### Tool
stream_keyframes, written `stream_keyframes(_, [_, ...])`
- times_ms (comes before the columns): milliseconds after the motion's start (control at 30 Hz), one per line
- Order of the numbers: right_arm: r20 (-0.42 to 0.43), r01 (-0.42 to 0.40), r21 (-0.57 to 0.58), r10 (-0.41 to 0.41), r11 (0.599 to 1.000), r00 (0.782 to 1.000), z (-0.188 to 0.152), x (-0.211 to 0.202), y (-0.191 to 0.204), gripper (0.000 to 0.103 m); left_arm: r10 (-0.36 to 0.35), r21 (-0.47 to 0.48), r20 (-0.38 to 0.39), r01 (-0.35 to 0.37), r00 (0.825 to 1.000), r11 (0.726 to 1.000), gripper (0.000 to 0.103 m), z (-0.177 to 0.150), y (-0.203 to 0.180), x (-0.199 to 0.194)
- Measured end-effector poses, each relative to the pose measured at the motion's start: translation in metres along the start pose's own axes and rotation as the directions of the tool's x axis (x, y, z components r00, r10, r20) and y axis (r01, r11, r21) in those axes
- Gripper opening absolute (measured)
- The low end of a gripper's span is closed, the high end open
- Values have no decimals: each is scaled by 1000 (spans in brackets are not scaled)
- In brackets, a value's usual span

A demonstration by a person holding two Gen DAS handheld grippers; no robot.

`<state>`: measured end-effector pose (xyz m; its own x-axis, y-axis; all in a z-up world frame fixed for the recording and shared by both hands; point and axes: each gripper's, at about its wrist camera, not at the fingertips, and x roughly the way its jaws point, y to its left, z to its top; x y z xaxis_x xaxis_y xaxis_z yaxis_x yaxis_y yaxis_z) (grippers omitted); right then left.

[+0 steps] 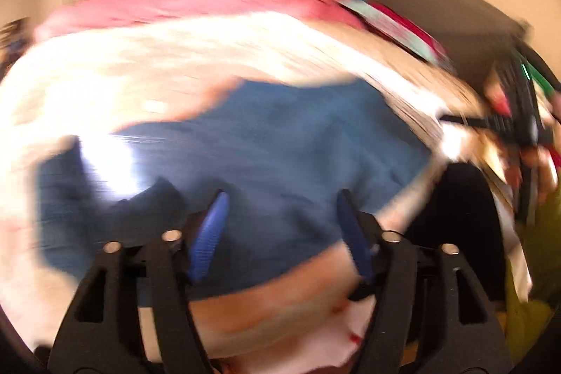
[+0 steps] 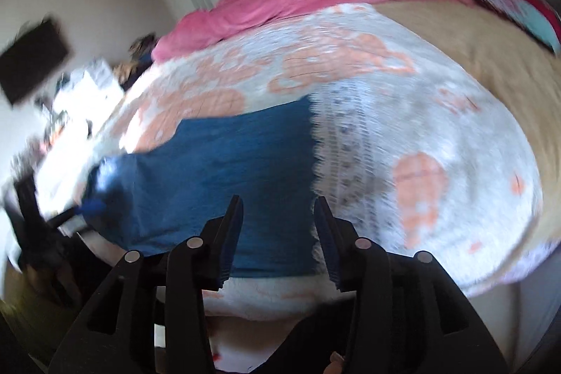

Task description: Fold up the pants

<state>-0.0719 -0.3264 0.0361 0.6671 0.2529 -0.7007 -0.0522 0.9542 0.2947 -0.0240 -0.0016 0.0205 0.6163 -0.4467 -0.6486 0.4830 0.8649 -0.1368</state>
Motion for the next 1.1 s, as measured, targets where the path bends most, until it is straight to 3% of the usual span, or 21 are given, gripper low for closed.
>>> stream_keyframes(67, [-33, 48, -104, -52, 993, 998, 3, 19, 16, 46, 134, -84, 40, -130, 990, 988, 80, 2, 28, -19])
stream_keyframes(100, [-41, 75, -131, -81, 989, 996, 4, 26, 19, 48, 212, -142, 42, -204, 976, 969, 85, 1, 46, -27])
stream_keyframes(167, [-73, 134, -173, -149, 976, 986, 1, 39, 19, 50, 305, -221, 12, -294, 952, 930, 87, -2, 71, -32])
stream_keyframes(300, [-123, 215, -195, -242, 957, 963, -13, 53, 5, 54, 360, -319, -94, -371, 928, 872, 90, -10, 100, -17])
stream_keyframes(367, [-136, 196, -184, -222, 963, 966, -19, 53, -1, 54, 360, -305, -122, -380, 925, 874, 86, -11, 97, 0])
stream_keyframes(400, [-137, 190, -180, -215, 965, 967, -20, 54, -1, 54, 334, -303, -113, -353, 936, 885, 50, -12, 95, 4])
stream_keyframes(433, [-142, 180, -169, -205, 969, 968, -20, 54, -4, 54, 322, -302, -118, -343, 939, 890, 38, -13, 92, 8])
stream_keyframes(500, [-150, 166, -152, -189, 974, 971, -21, 51, -6, 54, 348, -290, -112, -366, 931, 884, 38, -15, 92, 4])
stream_keyframes(533, [-152, 164, -146, -186, 976, 971, -21, 49, -8, 54, 374, -273, -109, -389, 921, 880, 38, -14, 94, 0])
stream_keyframes(567, [-156, 165, -146, -187, 975, 970, -22, 47, -10, 54, 424, -249, -102, -436, 900, 865, 39, -14, 94, -5])
stream_keyframes(600, [-159, 159, -144, -182, 977, 970, -22, 46, -11, 54, 435, -237, -103, -447, 895, 863, 46, -15, 101, -8])
stream_keyframes(733, [-151, 164, -143, -185, 976, 971, -27, 46, -9, 54, 402, -244, -157, -430, 902, 869, 50, -24, 114, 6])
stream_keyframes(867, [-149, 149, -157, -173, 976, 974, -26, 46, -5, 63, 421, -253, -141, -444, 896, 860, 58, -18, 112, -7])
stream_keyframes(933, [-135, 121, -144, -141, 982, 981, -24, 40, -5, 64, 425, -263, -86, -432, 901, 863, 59, -10, 104, -26])
stream_keyframes(1033, [-60, 49, -78, -54, 996, 997, -12, 20, -10, 64, 436, -229, 5, -424, 900, 876, 72, 9, 86, -47])
stream_keyframes(1100, [-9, 24, -43, -24, 999, 1000, 1, 10, -15, 64, 377, -216, 40, -361, 925, 907, 73, 25, 79, -44])
